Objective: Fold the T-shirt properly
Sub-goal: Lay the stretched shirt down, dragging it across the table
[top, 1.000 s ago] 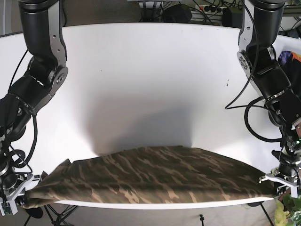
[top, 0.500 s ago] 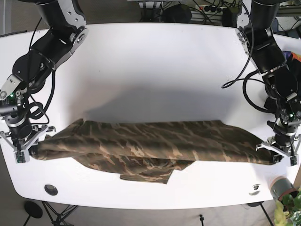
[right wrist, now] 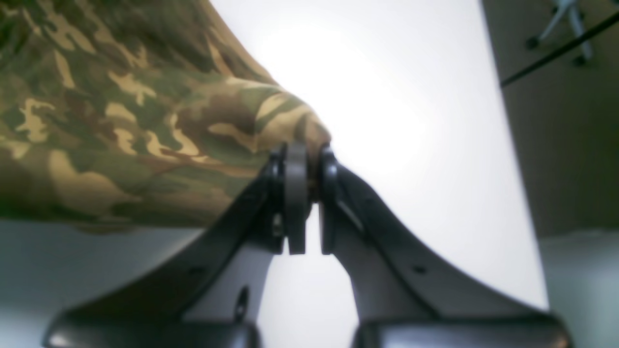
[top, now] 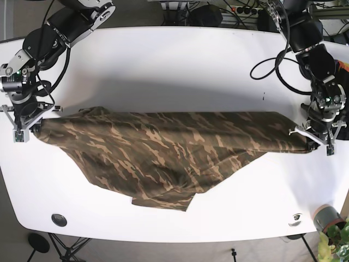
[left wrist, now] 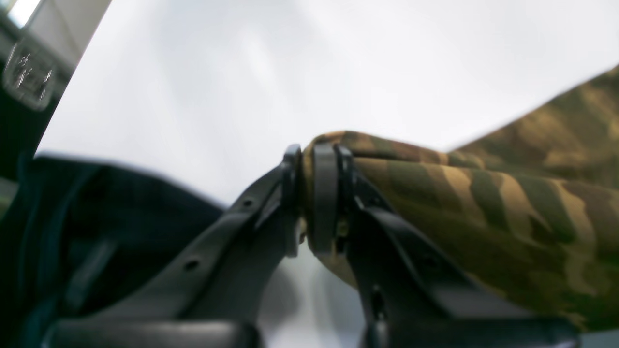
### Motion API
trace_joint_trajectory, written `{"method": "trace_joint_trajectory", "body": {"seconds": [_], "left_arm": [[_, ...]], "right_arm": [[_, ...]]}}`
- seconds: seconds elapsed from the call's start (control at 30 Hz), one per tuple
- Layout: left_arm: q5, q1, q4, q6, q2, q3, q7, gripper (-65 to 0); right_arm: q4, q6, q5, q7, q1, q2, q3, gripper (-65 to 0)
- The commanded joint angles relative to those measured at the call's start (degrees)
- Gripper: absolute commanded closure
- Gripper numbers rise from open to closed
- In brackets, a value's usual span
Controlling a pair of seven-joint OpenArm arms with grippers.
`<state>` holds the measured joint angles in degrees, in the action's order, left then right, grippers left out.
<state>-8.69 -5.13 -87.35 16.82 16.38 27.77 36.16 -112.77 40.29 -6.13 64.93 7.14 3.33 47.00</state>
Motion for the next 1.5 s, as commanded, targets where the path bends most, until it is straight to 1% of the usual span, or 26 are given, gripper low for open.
{"method": "trace_joint_trajectory", "body": {"seconds": [0.0,0.1,0.13,0.23,0.33,0.37,0.47,0.53,0.67,0.9,0.97,1.1,1.33,1.4,1.43,1.47], "left_arm": [[-0.06,0.77,-2.19,-0.42,0.89,0.32,-1.83,-2.4],[-0.06,3.94,-3.07,-0.34,0.89,0.41,-1.83,-2.4],[-0.06,4.73,-3.24,-0.16,0.89,0.41,-1.83,-2.4],[-0.06,7.1,-2.98,2.92,1.07,1.02,-1.83,-2.4],[0.2,8.77,-2.8,5.55,0.81,4.45,-1.83,-2.4],[0.38,9.57,-2.63,6.52,0.81,5.68,-1.83,-2.4],[0.47,10.71,-1.66,7.58,0.81,6.21,-1.83,-2.4],[0.47,11.59,-0.69,7.66,1.07,6.38,-1.83,-2.4],[0.12,13.78,-0.6,7.66,1.16,7.7,-1.92,-2.4],[0.12,14.84,-0.43,7.75,0.98,7.88,-2.01,-2.4],[0.2,14.75,-0.43,7.75,0.89,7.88,-2.01,-2.4],[0.38,14.49,-0.25,7.75,0.89,7.79,-2.01,-2.4],[0.47,14.31,-0.25,7.75,0.98,7.7,-2.1,-2.4],[0.47,14.31,-0.25,7.75,0.98,7.35,-2.1,-2.4],[0.47,14.31,-0.25,7.75,1.07,6.91,-2.1,-2.4],[0.47,14.31,-0.25,7.75,1.07,6.56,-2.1,-2.4]], "right_arm": [[-1.12,-0.29,0.28,-1.23,-0.32,0.32,2.1,-2.2],[-1.12,-0.29,0.28,-1.23,-3.22,0.14,3.59,-2.2],[-1.12,-0.29,0.28,-1.23,-3.93,-0.3,3.77,-2.2],[-1.12,-0.29,0.28,-1.23,-6.92,-2.06,3.77,-2.2],[-1.12,-0.29,0.02,-1.23,-9.55,-3.11,3.85,-2.2],[-1.03,-0.29,-0.86,-1.32,-10.78,-3.73,4.03,-2.2],[-0.86,-0.29,-4.29,-1.41,-12.98,-4.43,6.23,-2.2],[-0.77,-0.29,-6.84,-1.41,-14.39,-4.52,7.46,-2.2],[-0.77,-0.29,-8.59,-1.32,-17.55,-4.61,7.9,-2.2],[-0.77,-0.29,-8.95,-1.59,-21.86,-4.78,7.9,-2.2],[-0.77,-0.29,-8.95,-1.67,-22.65,-5.93,8.69,-2.2],[-0.86,-0.29,-8.95,-1.67,-22.65,-7.42,12.47,-2.5],[-0.86,-0.29,-9.03,-1.67,-23.88,-7.42,12.73,-2.7],[-0.86,-0.29,-9.03,-1.67,-23.8,-7.42,12.65,-3.6],[-0.86,-0.29,-9.03,-1.67,-23.71,-7.42,12.65,-5.7],[-0.86,-0.29,-9.03,-1.67,-23.53,-7.42,12.65,-9.4]]}}
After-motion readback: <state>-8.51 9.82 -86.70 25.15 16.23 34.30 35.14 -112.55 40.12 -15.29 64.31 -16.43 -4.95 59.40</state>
